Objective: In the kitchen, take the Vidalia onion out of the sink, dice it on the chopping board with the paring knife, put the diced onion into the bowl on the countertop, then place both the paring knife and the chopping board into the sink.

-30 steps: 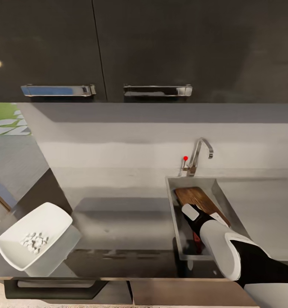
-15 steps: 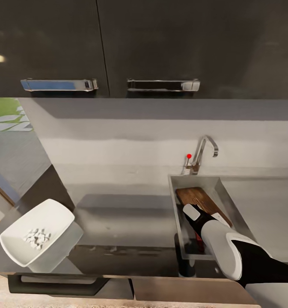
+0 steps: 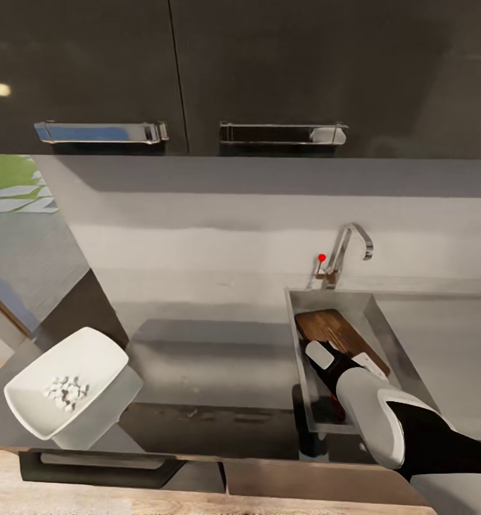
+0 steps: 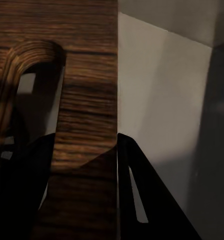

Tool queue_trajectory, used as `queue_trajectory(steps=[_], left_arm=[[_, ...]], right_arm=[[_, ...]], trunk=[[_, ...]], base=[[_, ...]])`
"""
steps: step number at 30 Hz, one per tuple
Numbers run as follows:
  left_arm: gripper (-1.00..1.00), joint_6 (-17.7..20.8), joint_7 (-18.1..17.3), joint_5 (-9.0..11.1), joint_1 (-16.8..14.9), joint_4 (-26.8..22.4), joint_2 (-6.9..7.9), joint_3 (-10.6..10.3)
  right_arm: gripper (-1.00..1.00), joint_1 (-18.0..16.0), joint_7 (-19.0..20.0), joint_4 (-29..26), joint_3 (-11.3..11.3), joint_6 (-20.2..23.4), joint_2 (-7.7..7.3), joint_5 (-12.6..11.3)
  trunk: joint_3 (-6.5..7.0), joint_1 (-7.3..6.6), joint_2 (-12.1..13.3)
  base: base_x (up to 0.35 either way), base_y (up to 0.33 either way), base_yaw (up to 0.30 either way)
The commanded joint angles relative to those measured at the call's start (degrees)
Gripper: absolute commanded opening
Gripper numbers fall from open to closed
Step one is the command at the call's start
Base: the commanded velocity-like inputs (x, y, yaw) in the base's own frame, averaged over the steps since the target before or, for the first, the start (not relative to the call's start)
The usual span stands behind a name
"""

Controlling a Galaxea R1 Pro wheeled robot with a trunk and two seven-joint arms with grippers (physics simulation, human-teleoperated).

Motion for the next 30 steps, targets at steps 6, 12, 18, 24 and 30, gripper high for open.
queue_trajectory(steps=[6,12,18,24,30], left_arm=[[1.0,-0.1,0.0,0.5,0.0,-0.1,0.07,-0.3],[1.0,-0.1,0.0,0.5,0.0,-0.1,0.07,-0.3],[1.0,-0.1,0.0,0.5,0.0,-0.1,0.07,-0.3],[1.0,-0.1,0.0,0.5,0.0,-0.1,0.07,-0.3],[1.0,-0.1,0.0,0.5,0.0,-0.1,0.07,-0.3]], right_arm=[[1.0,0.0,-0.6,0.0,-1.2,0.2,0.05,-1.9],[1.0,0.0,-0.9,-0.1,-1.2,0.1,0.21,-2.0],[1.0,0.0,-6.5,-2.9,-1.1,0.5,0.84,-2.0],[1.0,0.0,-16.5,-25.6,2.4,14.5,3.43,-2.0],[1.0,0.0,-18.9,-36.4,6.7,24.1,4.86,-2.1]], trunk=[[-0.32,0.04,-0.1],[-0.33,0.04,-0.1],[-0.33,0.04,-0.1],[-0.33,0.04,-0.1],[-0.33,0.04,-0.1]], base=[[0.0,0.0,0.028],[0.0,0.0,0.001],[0.0,0.0,0.0],[0.0,0.0,0.0],[0.0,0.0,0.0]])
